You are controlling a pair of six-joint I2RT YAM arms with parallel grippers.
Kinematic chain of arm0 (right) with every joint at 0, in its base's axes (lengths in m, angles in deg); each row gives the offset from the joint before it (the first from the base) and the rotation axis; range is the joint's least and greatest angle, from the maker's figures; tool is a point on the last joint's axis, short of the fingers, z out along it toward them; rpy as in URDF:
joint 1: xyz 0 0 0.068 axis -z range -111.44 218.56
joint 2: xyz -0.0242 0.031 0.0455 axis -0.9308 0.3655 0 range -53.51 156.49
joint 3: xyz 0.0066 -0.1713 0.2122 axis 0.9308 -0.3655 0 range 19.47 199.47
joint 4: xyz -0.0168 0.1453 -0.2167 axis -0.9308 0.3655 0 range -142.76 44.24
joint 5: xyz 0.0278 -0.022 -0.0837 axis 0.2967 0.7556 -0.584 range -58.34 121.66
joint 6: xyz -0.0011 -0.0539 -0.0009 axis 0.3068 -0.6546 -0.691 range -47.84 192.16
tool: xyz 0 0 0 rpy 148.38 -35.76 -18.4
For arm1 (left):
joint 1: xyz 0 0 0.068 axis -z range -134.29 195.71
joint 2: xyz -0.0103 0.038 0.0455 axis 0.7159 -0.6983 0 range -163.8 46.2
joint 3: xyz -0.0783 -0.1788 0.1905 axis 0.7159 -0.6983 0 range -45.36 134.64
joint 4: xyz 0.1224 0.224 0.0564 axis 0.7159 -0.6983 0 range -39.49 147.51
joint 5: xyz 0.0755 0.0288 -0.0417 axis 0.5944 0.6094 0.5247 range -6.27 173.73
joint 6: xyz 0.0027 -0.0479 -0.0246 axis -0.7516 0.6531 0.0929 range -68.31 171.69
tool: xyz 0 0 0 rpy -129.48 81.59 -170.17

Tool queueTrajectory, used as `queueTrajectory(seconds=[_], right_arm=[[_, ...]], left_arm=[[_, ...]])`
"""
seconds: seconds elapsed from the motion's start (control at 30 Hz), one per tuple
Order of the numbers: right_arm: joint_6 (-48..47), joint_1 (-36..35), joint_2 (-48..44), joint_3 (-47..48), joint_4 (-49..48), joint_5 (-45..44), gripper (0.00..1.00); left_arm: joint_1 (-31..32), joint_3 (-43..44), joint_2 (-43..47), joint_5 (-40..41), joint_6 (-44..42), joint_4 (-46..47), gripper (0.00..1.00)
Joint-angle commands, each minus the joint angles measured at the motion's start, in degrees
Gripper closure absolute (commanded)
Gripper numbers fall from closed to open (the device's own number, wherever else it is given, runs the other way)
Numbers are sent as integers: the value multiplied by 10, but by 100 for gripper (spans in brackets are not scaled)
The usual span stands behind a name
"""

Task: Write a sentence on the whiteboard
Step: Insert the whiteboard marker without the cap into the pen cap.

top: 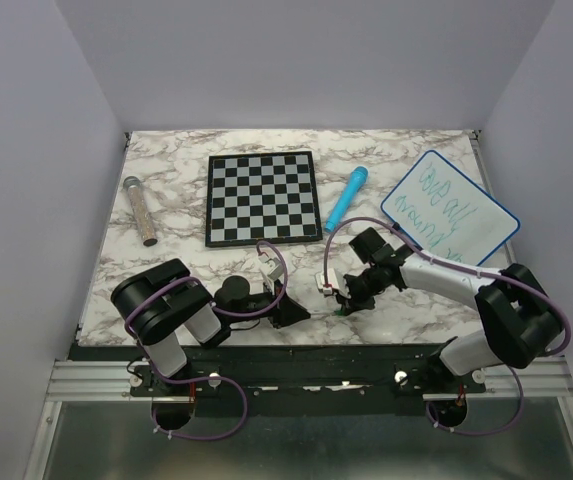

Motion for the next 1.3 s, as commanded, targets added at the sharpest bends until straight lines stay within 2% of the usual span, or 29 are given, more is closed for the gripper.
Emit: queueTrajectory(seconds=[0.0,1.27], right_arm=[[20,-4,12,15,-10,-13,100],[26,1,10,15,-6,-8,99]], left_arm=[[4,-3,4,2,-6,206,100],[3,-9,7,16,-13,206,100]])
